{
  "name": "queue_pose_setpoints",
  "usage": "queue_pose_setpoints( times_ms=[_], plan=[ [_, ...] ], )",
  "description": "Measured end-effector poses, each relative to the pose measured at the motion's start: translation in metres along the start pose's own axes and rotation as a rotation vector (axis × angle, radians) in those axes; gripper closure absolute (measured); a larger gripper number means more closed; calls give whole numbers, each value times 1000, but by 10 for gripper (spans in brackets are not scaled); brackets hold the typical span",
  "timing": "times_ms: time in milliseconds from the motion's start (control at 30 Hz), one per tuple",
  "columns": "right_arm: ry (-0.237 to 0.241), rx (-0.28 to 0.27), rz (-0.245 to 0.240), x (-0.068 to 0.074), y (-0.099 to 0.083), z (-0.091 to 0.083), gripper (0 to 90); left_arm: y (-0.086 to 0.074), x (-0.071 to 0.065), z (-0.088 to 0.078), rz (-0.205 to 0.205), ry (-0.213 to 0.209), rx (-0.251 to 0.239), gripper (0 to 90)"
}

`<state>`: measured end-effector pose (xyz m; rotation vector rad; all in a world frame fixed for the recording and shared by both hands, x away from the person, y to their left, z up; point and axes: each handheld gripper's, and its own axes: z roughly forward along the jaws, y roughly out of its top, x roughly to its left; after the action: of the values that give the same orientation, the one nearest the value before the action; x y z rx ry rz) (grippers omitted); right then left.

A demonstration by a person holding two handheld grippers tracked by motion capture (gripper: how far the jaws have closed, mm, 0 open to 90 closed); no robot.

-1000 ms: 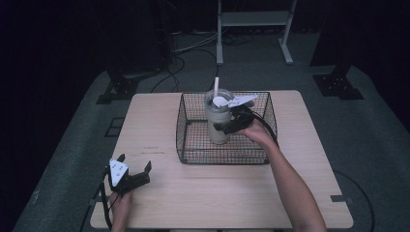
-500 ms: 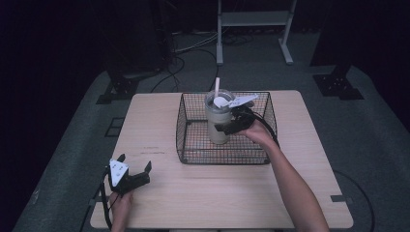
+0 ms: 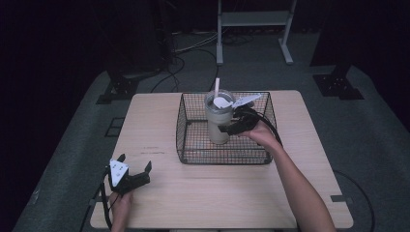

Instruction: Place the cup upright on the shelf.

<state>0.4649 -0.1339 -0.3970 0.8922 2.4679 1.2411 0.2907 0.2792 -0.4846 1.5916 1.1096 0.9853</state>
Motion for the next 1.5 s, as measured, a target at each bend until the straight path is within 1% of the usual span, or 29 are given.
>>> queue_pose_setpoints(
  times_ms=[100,133,200,233,300,367,400,467,500,533,567,600,633,667,733,767,800,867,900,933,967,1000,1067,1133,1167,1300,1433,1500],
  plan=[
    [-2,5,5,2,0,-5,133,0,0,0,-2,1,2,0],
    [-21,18,17,4,1,-9,133,0,1,0,-5,1,3,0],
    [-25,21,15,5,1,-11,133,0,1,0,-6,2,2,0],
    [-32,31,25,6,1,-16,133,0,1,0,-4,1,3,0],
    [-46,21,23,8,0,-23,134,0,1,0,-5,1,2,0],
    [-45,5,33,9,-2,-29,134,0,1,0,-6,1,1,0],
    [-47,5,36,10,-3,-32,134,0,1,0,-6,1,1,0],
    [-43,-3,30,10,-4,-35,134,0,1,0,-5,2,3,0],
    [-41,-8,30,12,-6,-41,134,0,1,0,-4,1,2,0],
    [-41,-8,30,12,-6,-41,134,0,1,0,-4,1,2,0],
    [-40,-2,35,14,-7,-47,134,0,1,0,-4,2,3,0],
    [-40,-2,35,14,-7,-47,134,0,1,0,-5,2,3,0],
    [-40,-7,28,15,-8,-49,134,0,1,0,-5,2,3,0],
    [-34,-23,29,17,-8,-56,134,0,1,0,-5,2,3,0],
    [-33,-28,33,18,-9,-59,134,0,1,0,-6,2,2,0],
    [-31,-36,29,19,-10,-63,134,0,1,0,-6,3,3,0],
    [-22,-43,36,21,-12,-69,134,0,1,0,-6,2,2,0],
    [-21,-44,30,23,-13,-71,133,0,1,0,-4,1,2,0],
    [-22,-46,23,25,-14,-75,134,0,1,-1,-2,1,2,0],
    [-16,-56,26,28,-17,-82,134,0,1,0,-1,2,2,0],
    [-16,-56,26,28,-17,-82,134,0,1,0,-1,2,2,0],
    [-13,-65,18,31,-19,-87,134,0,1,0,-1,2,2,0],
    [-13,-67,15,31,-20,-90,133,0,1,0,-1,2,2,0],
    [-4,-80,15,33,-23,-98,133,0,1,0,-3,1,1,0],
    [-4,-80,15,33,-23,-98,133,0,1,0,-4,1,2,0],
    [8,-97,18,35,-27,-107,134,0,1,0,-7,3,0,0],
    [12,-93,14,38,-34,-112,133,0,1,0,-8,3,1,0],
    [17,-100,16,40,-38,-115,133,0,0,0,-7,2,1,0]
  ],
)
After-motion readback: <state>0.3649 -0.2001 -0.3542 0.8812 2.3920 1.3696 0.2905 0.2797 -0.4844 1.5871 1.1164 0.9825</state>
